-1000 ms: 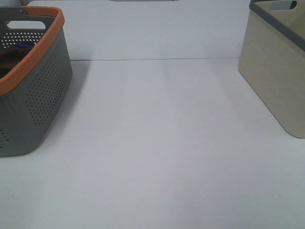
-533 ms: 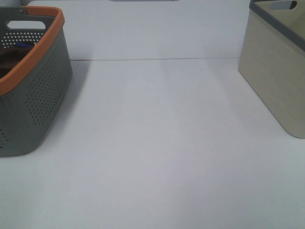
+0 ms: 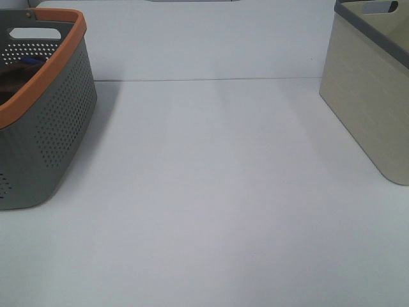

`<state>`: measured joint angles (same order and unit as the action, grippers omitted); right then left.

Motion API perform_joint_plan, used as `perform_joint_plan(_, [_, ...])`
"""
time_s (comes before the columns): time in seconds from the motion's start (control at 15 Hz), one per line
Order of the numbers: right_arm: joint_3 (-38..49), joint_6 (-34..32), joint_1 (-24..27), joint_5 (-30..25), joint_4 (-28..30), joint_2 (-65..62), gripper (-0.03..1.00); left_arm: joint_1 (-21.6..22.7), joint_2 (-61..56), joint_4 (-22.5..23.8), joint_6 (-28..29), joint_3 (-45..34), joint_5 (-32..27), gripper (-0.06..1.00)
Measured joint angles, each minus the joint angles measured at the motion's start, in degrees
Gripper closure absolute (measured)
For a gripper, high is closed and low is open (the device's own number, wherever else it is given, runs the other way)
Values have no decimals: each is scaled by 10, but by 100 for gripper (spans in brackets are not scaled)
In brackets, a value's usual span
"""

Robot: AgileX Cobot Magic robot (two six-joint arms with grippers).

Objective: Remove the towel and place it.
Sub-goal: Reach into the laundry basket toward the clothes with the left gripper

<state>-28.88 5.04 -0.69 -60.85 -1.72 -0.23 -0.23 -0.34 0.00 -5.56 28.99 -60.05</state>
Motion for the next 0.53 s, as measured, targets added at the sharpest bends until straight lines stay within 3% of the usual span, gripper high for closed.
perform_joint_plan(0.53, [0,0,0,0,0,0,21,0,0,0,0,0,0,-5])
